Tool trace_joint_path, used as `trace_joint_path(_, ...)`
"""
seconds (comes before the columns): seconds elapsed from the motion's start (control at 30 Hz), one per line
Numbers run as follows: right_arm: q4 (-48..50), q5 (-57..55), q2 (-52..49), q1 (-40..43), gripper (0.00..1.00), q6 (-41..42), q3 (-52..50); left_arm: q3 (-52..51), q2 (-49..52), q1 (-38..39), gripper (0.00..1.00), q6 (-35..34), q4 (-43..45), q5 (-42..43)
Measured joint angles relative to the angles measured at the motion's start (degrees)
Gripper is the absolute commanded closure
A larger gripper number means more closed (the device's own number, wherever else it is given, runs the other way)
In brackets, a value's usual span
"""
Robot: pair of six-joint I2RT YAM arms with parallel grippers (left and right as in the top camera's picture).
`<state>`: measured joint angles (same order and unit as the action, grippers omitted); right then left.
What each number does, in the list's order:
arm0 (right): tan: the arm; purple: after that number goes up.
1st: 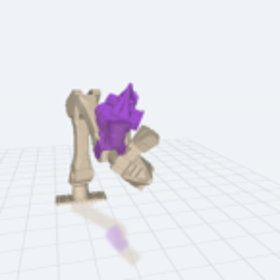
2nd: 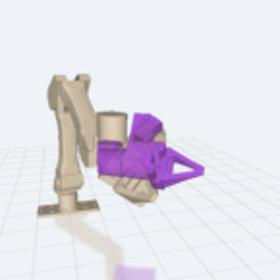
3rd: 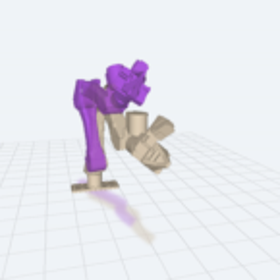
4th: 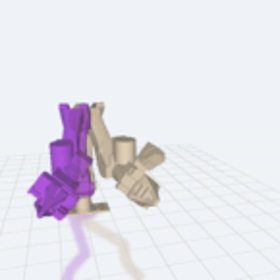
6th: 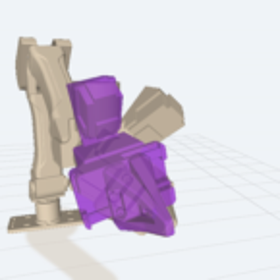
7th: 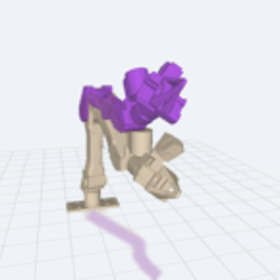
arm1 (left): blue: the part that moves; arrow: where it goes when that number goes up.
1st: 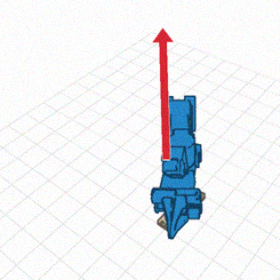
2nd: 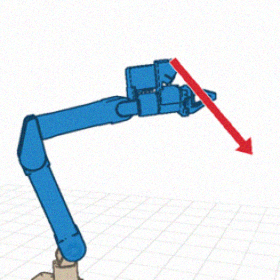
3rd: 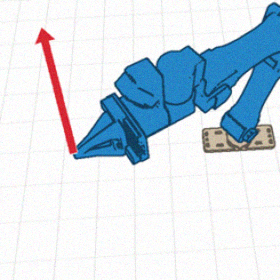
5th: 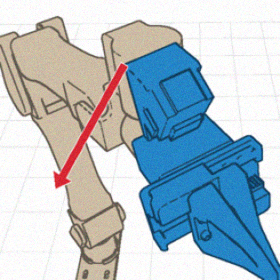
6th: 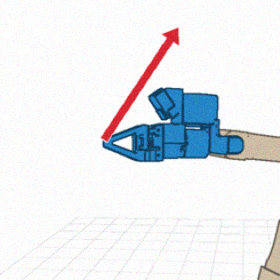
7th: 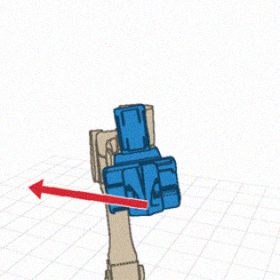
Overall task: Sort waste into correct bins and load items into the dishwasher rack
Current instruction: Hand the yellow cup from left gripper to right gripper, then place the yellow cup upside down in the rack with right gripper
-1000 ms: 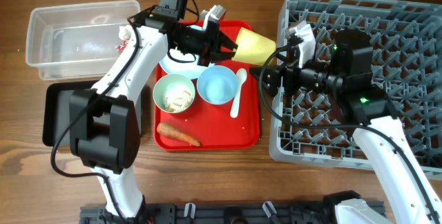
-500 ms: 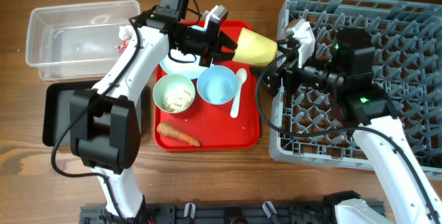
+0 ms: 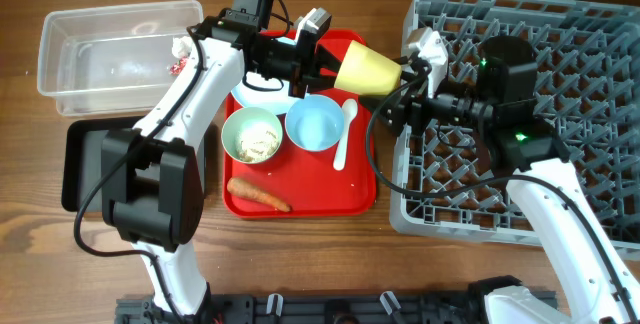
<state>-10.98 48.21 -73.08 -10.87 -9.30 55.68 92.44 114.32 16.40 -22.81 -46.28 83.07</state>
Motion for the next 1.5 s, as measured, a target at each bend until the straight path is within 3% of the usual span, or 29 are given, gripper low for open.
trace_joint_path(0.27, 1.27, -0.17, -0.02, -0.02, 0.42, -0.31, 0.00, 0.00, 0.00, -0.31, 0.96, -0.02, 0.09, 0.20)
trace_joint_path(0.33, 1.27, -0.20, -0.02, -0.07, 0.43, -0.46, 0.00, 0.00, 0.00, -0.35, 0.94, -0.02, 0.15, 0.20)
trace_joint_path(0.37, 1.27, -0.20, -0.02, -0.07, 0.43, -0.46, 0.00, 0.00, 0.00, -0.35, 0.77, -0.02, 0.15, 0.20)
trace_joint_path(0.43, 1.49, -0.17, -0.02, -0.09, 0.46, -0.44, 0.00, 0.00, 0.00, -0.33, 0.59, 0.09, 0.24, -0.50)
trace_joint_path(0.47, 1.36, -0.20, -0.02, -0.22, 0.48, -0.44, 0.00, 0.00, -0.02, -0.15, 0.56, 0.15, 0.13, -2.43)
trace_joint_path(0.63, -3.78, -4.81, -0.02, -0.22, 0.51, -0.42, 0.02, 0.04, 0.00, 0.15, 0.39, 0.22, -0.13, -19.52)
trace_joint_path(0.7, -6.43, -11.08, -0.02, -0.28, 0.52, 0.70, 0.02, 0.04, 0.00, 0.15, 0.35, 0.17, -2.05, -30.53)
trace_joint_path(0.9, -17.40, -30.84, 0.85, 0.90, 0.59, 6.73, 0.17, 0.09, -0.02, -4.28, 0.34, 0.20, -12.70, -55.49)
trace_joint_path(1.0, -27.50, -35.89, 4.26, 7.52, 0.59, 11.30, 2.03, 0.09, -1.84, -10.03, 0.34, 0.24, -14.08, -62.55)
trace_joint_path(1.1, -36.52, -38.03, 5.55, 19.02, 0.61, 13.88, 5.49, 0.09, -10.40, -13.92, 0.33, 0.63, -14.62, -65.46)
trace_joint_path(1.4, -43.56, -46.10, 2.97, 44.89, 0.60, 17.33, 9.88, 0.09, -14.86, -14.10, 0.33, 0.66, -17.20, -66.12)
trace_joint_path(1.5, -46.25, -48.85, 0.94, 47.28, 0.59, 19.63, 9.97, 0.09, -14.86, -14.10, 0.33, 0.66, -17.59, -66.12)
